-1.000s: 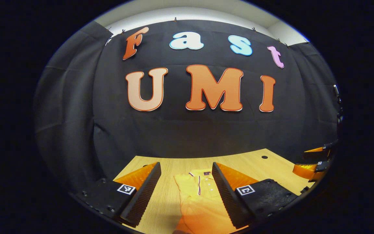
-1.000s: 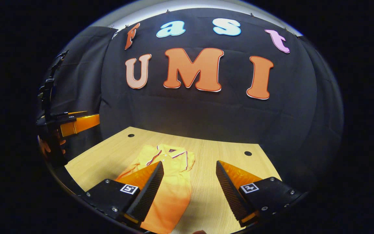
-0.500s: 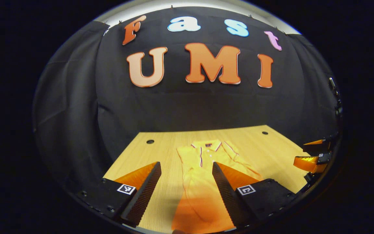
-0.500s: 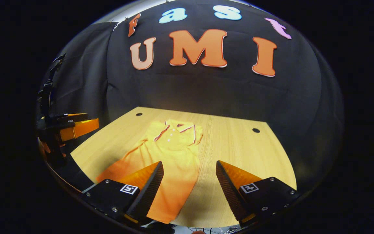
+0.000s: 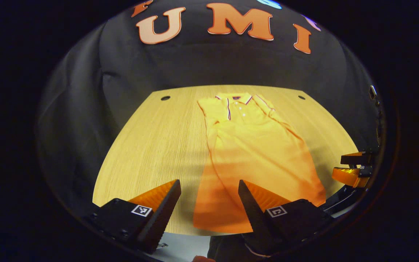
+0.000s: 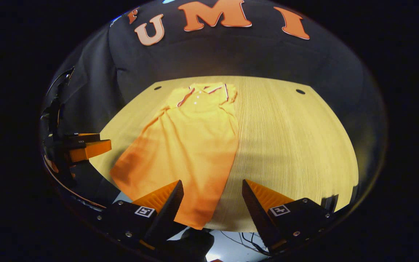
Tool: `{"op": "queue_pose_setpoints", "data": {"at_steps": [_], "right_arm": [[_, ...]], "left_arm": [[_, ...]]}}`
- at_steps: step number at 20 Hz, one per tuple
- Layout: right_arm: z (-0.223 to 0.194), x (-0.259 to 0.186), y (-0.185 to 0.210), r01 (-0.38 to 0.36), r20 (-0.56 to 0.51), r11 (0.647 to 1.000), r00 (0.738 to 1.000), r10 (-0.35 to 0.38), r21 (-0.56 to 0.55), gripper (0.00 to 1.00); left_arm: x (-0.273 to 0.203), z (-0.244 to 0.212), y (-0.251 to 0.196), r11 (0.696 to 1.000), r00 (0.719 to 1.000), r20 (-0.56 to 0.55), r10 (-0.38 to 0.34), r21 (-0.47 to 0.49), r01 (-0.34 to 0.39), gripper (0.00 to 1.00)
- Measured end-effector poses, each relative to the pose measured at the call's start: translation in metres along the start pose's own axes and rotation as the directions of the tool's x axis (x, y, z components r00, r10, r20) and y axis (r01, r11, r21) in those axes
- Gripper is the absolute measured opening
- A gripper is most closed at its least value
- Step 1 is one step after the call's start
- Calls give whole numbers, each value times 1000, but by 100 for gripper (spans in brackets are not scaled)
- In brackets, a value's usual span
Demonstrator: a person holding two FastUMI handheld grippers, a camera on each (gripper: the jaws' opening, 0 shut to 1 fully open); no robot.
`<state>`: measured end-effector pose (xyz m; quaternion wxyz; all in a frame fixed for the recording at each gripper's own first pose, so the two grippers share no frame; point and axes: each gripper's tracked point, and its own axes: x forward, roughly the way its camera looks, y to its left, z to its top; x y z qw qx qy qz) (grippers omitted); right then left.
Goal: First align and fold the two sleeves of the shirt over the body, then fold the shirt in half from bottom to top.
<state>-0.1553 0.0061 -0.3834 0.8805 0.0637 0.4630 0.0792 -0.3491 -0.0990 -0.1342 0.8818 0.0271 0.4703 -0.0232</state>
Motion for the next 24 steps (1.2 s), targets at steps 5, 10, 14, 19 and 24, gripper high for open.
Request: {"op": "queue_pose_setpoints", "data": {"at_steps": [5,10,14,19,24], "right_arm": [[-34,17,8,-16,-125,1000,992,19,25,98],[-61,26,20,-29,-227,999,973,38,42,97],[-68,28,20,-12,-273,998,962,28,60,93],[-77,29,12,27,-341,1000,940,-26,-2,67],[-70,34,36,-100,-310,977,938,156,188,6]], "left_arm": [[16,10,-6,1000,983,-186,-5,21,9,98],[26,2,-8,1000,945,-326,-30,-1,31,99],[20,-10,-6,999,924,-379,-47,-29,39,99],[29,-12,-17,997,919,-388,-65,4,72,90],[27,0,-35,988,924,-351,-150,-15,154,7]]}}
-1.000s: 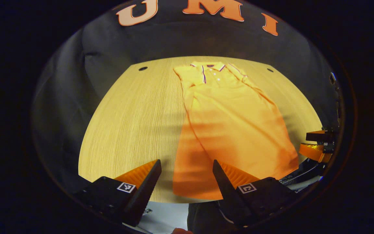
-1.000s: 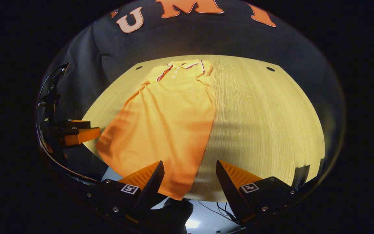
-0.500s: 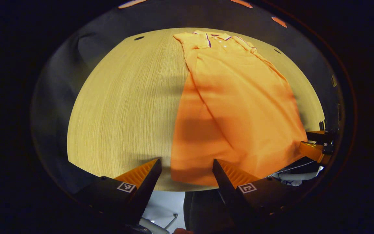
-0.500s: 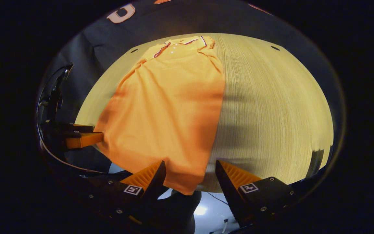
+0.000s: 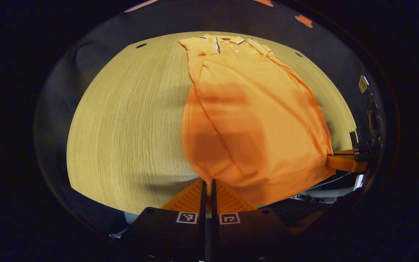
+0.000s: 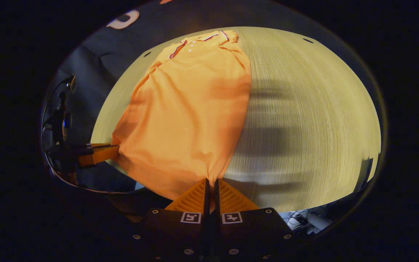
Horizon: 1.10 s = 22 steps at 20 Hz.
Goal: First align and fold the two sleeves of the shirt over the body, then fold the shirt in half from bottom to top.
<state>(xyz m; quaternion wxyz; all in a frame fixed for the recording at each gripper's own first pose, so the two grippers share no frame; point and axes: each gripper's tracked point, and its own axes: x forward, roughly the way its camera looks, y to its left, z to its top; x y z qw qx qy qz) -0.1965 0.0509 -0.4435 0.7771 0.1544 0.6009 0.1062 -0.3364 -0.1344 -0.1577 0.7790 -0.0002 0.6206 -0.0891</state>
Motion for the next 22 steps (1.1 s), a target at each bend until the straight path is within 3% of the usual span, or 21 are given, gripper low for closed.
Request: {"op": "queue_pose_setpoints", "data": {"at_steps": [2,10,15,22], "right_arm": [[8,-5,4,-23,39,999,999,21,33,1],[66,-15,17,-157,154,982,978,140,106,1],[118,-38,21,-173,291,981,946,141,87,1],[184,-42,20,-181,366,978,921,131,106,0]], "left_arm": [[-3,19,0,999,998,54,-13,-35,15,5],[-20,84,-16,994,981,168,-100,-34,107,1],[-35,126,-21,991,961,247,-123,-14,130,1],[-40,197,-13,991,933,336,-130,13,133,1]]}}
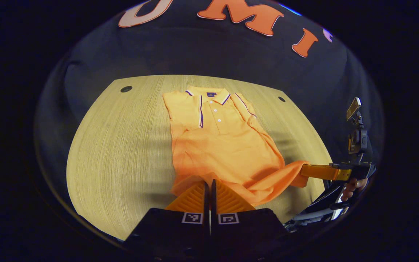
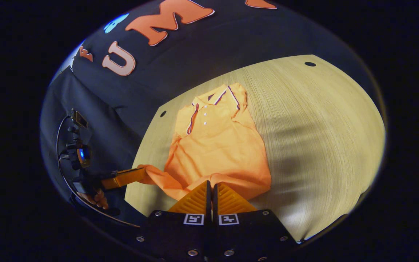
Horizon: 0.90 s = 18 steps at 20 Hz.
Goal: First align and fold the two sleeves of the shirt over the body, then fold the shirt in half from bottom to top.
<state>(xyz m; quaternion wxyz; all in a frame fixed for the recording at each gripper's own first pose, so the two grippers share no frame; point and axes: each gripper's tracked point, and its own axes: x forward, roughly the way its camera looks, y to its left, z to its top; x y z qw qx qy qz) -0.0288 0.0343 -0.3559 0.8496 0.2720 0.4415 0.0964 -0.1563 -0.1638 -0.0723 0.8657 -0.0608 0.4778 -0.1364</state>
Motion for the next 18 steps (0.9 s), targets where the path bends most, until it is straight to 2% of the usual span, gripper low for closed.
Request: {"op": "queue_pose_setpoints", "data": {"at_steps": [4,13,16,18], "right_arm": [[46,10,2,31,58,999,998,-29,-34,0],[152,74,2,129,108,989,987,-121,-78,0],[181,101,2,151,109,986,984,-143,-65,0],[201,117,7,151,121,987,982,-143,-60,0]], "left_arm": [[17,41,11,1000,1000,28,-11,-8,11,1],[78,137,38,997,996,83,-35,76,28,1],[108,163,45,997,994,95,-57,54,52,1],[127,183,58,998,994,101,-41,44,37,1]]}}
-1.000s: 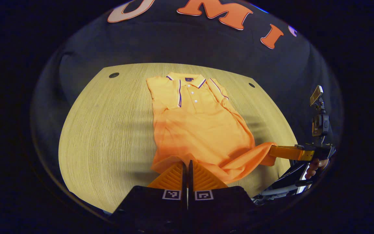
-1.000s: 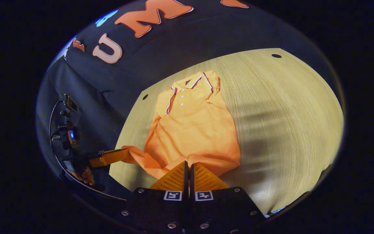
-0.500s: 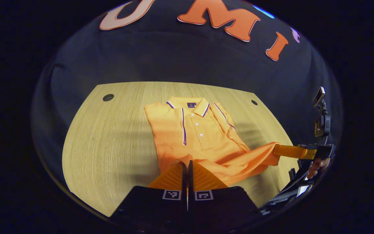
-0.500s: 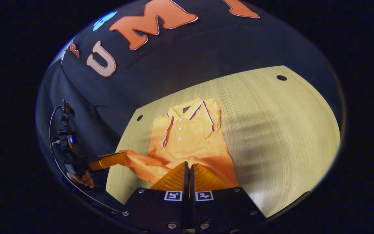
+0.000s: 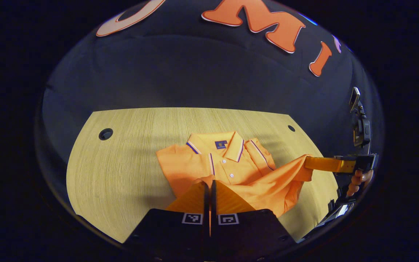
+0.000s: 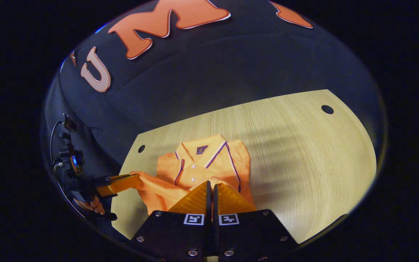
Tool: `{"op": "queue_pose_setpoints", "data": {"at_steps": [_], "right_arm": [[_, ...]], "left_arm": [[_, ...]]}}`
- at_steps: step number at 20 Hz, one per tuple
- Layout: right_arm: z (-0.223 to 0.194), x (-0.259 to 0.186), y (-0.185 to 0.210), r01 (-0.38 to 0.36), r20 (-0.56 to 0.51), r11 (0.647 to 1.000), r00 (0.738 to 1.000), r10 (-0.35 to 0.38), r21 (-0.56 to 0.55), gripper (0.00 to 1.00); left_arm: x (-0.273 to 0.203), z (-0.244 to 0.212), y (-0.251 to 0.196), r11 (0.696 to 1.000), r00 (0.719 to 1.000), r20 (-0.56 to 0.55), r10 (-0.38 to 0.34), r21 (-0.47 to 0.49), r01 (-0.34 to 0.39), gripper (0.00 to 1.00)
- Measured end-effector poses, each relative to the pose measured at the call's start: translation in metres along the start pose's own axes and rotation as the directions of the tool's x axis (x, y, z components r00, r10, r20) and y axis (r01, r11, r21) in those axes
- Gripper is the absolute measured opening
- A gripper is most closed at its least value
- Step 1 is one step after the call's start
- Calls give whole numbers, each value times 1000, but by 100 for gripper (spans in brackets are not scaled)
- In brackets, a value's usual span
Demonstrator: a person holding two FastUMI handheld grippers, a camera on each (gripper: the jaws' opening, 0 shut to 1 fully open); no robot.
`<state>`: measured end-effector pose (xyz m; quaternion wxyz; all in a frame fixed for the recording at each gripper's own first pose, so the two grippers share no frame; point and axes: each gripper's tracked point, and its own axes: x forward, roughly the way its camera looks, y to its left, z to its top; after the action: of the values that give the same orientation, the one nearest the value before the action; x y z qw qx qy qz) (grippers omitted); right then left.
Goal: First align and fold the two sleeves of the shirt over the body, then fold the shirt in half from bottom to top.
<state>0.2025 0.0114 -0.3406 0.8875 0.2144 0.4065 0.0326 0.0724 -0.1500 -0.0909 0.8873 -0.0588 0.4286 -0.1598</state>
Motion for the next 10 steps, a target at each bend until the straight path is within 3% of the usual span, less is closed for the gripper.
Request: {"op": "queue_pose_setpoints", "data": {"at_steps": [10], "right_arm": [[28,75,-30,126,-101,992,987,-123,24,2]], "left_arm": [[71,25,49,996,995,-39,92,6,-92,2]]}}
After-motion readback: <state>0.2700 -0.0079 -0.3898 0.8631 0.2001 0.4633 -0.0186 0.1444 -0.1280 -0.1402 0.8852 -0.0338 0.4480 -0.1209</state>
